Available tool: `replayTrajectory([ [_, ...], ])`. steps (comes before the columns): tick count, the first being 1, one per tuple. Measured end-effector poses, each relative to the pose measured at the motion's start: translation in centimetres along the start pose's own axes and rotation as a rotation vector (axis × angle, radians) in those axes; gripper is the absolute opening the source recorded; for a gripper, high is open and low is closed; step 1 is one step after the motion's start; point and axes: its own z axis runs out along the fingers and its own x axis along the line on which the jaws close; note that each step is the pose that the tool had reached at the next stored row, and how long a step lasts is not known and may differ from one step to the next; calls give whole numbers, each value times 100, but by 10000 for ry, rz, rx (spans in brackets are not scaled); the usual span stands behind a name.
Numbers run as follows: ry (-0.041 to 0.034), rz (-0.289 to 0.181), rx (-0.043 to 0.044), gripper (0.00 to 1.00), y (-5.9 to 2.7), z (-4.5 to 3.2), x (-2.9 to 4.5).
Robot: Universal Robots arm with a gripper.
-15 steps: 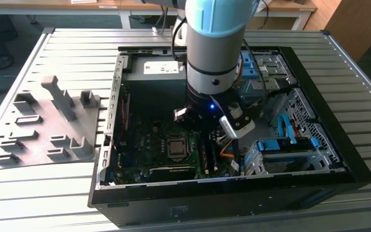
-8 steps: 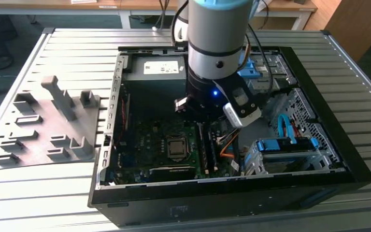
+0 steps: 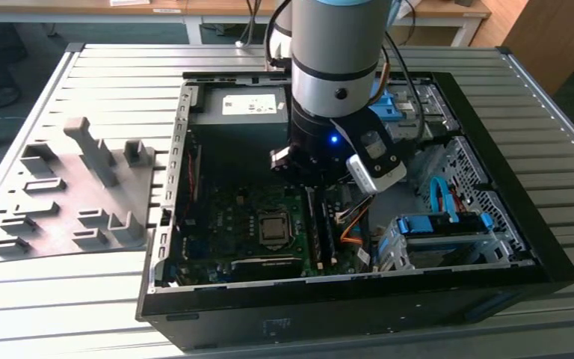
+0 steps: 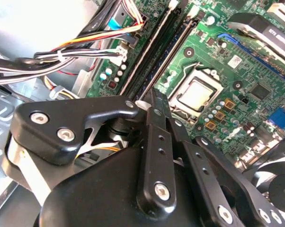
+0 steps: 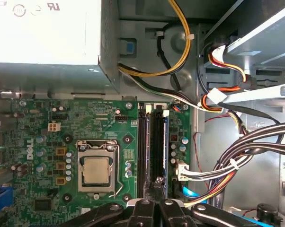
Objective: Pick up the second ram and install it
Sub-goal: 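Insert the second ram into the second slot, then press down the second ram until it locks into place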
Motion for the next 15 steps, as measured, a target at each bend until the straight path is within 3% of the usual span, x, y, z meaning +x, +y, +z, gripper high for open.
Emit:
replayTrajectory([
  [9, 0, 1, -2, 10, 0, -2, 0],
  [15, 0, 4, -71, 10, 79, 79, 5],
])
